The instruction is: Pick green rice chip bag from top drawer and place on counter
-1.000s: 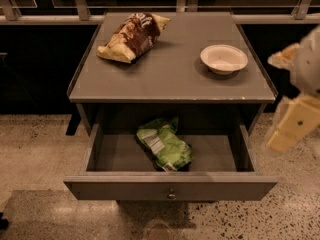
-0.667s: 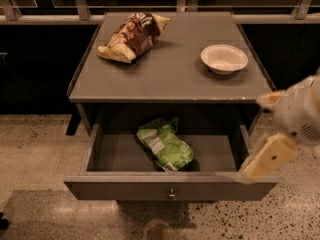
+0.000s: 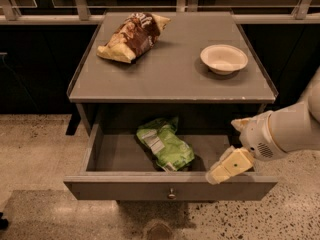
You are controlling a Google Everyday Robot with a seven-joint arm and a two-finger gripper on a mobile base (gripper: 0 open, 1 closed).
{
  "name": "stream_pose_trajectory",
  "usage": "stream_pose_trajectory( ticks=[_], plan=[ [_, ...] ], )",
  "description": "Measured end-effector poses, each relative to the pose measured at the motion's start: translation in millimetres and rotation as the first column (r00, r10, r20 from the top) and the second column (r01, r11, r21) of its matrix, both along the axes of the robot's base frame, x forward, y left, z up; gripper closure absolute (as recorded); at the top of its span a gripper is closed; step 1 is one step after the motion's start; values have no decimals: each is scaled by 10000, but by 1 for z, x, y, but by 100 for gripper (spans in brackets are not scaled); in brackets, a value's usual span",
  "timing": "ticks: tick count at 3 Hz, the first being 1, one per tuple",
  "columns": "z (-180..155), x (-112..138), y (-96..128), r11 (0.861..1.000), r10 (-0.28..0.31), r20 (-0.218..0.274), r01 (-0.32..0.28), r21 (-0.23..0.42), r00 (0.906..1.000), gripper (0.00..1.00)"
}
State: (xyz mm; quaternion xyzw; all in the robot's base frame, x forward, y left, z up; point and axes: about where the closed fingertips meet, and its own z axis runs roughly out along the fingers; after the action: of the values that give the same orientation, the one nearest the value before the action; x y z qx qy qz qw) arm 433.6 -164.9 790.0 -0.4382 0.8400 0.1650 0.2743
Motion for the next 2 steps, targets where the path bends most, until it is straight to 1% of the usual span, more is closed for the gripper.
stream_pose_trajectory(
  ticks=[1,2],
  plan=[
    [-9,-4,1,9990,-343,211,337,301,9992,0],
    [-35,24,7,9930,-789,565,734,924,9953,0]
  ],
)
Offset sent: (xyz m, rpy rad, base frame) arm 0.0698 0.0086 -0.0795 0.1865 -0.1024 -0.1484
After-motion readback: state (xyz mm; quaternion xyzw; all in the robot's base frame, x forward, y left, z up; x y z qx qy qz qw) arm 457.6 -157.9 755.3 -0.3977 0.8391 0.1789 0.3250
